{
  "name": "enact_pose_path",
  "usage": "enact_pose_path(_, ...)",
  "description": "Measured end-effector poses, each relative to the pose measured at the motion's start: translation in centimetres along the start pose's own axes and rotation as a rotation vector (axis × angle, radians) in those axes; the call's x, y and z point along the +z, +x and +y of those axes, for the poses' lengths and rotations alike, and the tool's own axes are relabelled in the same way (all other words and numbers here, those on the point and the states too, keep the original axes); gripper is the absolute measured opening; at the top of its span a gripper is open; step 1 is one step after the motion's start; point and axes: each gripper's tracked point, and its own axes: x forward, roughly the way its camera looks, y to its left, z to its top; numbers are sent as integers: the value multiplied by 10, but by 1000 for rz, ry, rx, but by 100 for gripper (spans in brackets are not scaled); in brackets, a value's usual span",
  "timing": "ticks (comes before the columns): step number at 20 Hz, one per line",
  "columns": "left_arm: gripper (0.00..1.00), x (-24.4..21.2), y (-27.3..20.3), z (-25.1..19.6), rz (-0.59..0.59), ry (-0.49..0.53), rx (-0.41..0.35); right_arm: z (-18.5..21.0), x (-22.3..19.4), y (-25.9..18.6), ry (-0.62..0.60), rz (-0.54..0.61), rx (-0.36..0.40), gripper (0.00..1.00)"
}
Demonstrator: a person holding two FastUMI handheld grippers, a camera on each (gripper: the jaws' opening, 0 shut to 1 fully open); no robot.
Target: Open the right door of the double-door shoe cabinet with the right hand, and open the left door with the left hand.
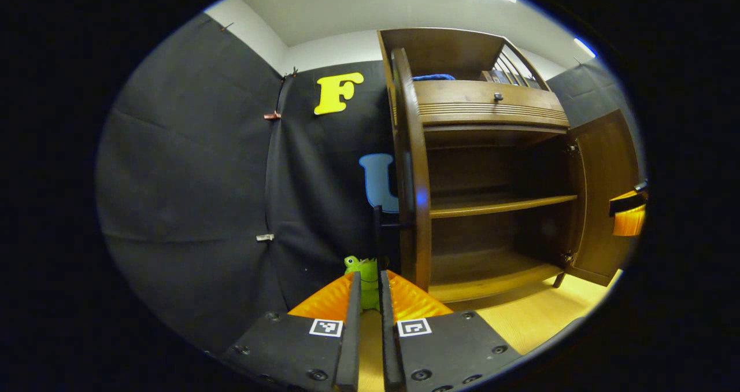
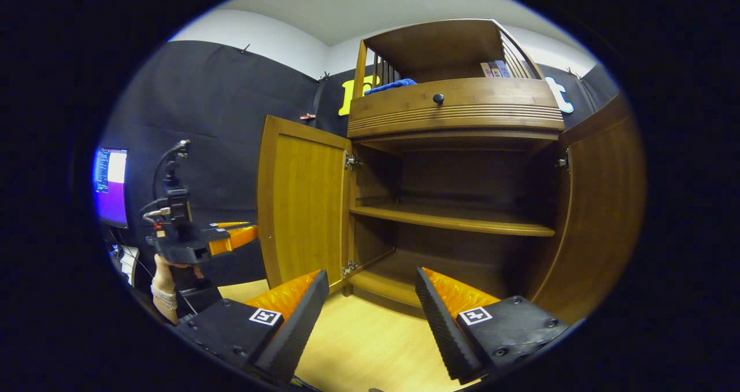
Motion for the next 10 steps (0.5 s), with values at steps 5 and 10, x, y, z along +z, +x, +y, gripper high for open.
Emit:
enact_pose_path(5,37,43,-44,-64,-59,-15,-192,-11,5,-4,1,-10,-64,98)
enact_pose_path(10,84,63,-59,-108,-55,-86,-355,-19,16,-22,-36,-29,-135,98)
